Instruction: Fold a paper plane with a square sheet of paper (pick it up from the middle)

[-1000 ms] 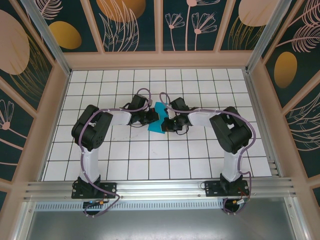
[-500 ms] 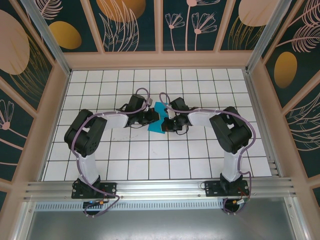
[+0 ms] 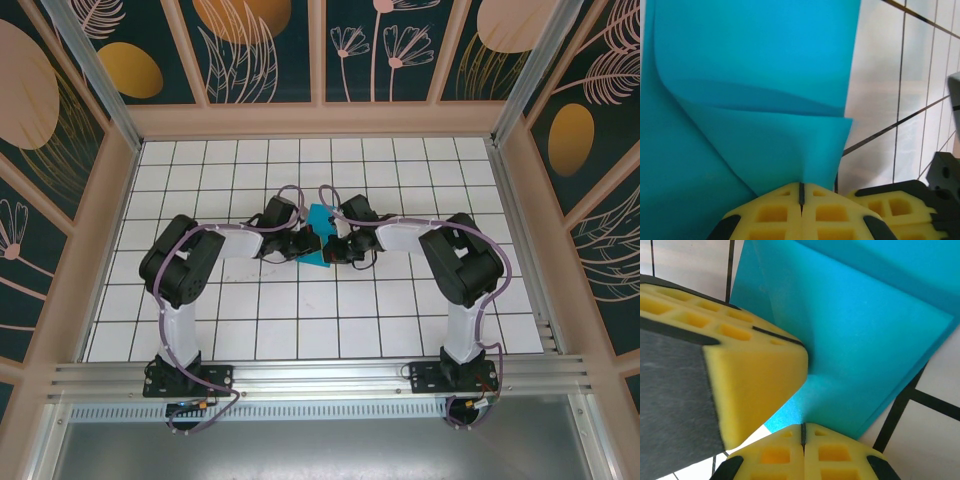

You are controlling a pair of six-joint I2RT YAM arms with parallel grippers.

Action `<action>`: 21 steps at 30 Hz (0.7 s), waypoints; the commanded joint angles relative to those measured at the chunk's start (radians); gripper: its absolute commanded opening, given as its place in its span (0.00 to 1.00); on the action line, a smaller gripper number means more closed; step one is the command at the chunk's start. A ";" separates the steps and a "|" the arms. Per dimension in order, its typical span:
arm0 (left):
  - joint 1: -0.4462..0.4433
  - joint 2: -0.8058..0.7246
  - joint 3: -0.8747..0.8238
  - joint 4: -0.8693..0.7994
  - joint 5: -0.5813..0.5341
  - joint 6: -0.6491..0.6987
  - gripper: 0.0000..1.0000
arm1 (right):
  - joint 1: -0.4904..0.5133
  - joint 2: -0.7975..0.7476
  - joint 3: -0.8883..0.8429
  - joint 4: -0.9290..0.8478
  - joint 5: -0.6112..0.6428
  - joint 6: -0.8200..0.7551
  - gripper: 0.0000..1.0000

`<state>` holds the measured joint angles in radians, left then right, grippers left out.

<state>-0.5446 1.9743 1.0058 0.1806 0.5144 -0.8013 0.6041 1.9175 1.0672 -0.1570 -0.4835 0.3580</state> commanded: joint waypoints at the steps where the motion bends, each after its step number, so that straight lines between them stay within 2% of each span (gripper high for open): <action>1: -0.003 0.025 0.008 -0.042 -0.031 0.011 0.01 | 0.006 0.064 -0.005 -0.078 0.065 0.006 0.01; 5: -0.004 0.024 0.038 -0.120 -0.158 0.049 0.01 | 0.009 0.072 -0.028 -0.121 0.075 -0.028 0.01; 8: -0.002 0.017 0.048 -0.150 -0.212 0.072 0.01 | 0.010 0.077 -0.049 -0.152 0.080 -0.047 0.01; 21: 0.105 0.044 0.083 -0.137 -0.218 0.105 0.01 | 0.006 0.091 -0.083 -0.179 0.086 -0.068 0.01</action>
<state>-0.4969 1.9831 1.0691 0.0845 0.4259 -0.7326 0.6033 1.9205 1.0595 -0.1562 -0.4866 0.3157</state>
